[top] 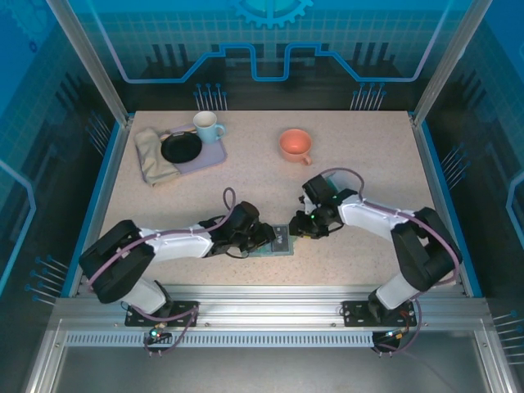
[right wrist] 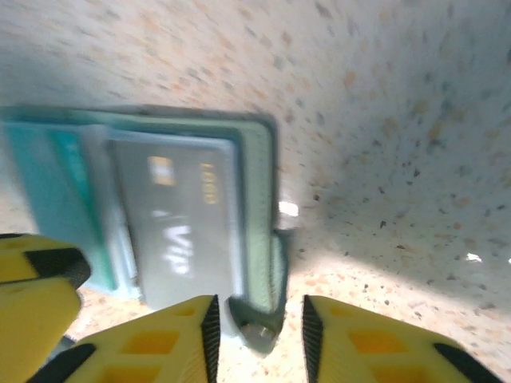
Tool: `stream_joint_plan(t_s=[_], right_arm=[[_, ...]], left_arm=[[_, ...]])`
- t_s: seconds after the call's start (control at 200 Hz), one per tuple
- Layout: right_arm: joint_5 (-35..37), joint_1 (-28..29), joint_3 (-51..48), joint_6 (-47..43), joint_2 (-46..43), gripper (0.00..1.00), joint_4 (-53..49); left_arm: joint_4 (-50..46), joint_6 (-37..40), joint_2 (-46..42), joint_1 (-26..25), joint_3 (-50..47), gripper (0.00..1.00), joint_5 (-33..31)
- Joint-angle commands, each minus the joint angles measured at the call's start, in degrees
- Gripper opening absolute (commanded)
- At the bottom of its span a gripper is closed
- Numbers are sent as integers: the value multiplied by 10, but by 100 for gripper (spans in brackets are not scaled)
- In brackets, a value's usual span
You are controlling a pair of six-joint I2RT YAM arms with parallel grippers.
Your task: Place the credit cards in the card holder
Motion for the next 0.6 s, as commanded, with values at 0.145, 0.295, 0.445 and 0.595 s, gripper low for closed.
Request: stream_joint_plan(t_s=[0.145,0.295,0.445,0.595], right_arm=[[160,-42,124,-138,-62,44,-157],[265,-54,194,-208,-14,44,-207],[327,-66,245,-224,55,40,-238],[289,-118,252,-224,57,58,-207]], left_arm=[[-121,60,-70,-4,29,45,-60],[-173,99,-77,1,78,49,-78],[-189,118,-73,12,105,52,-76],[-188,119,-76,20,106,53,-70]])
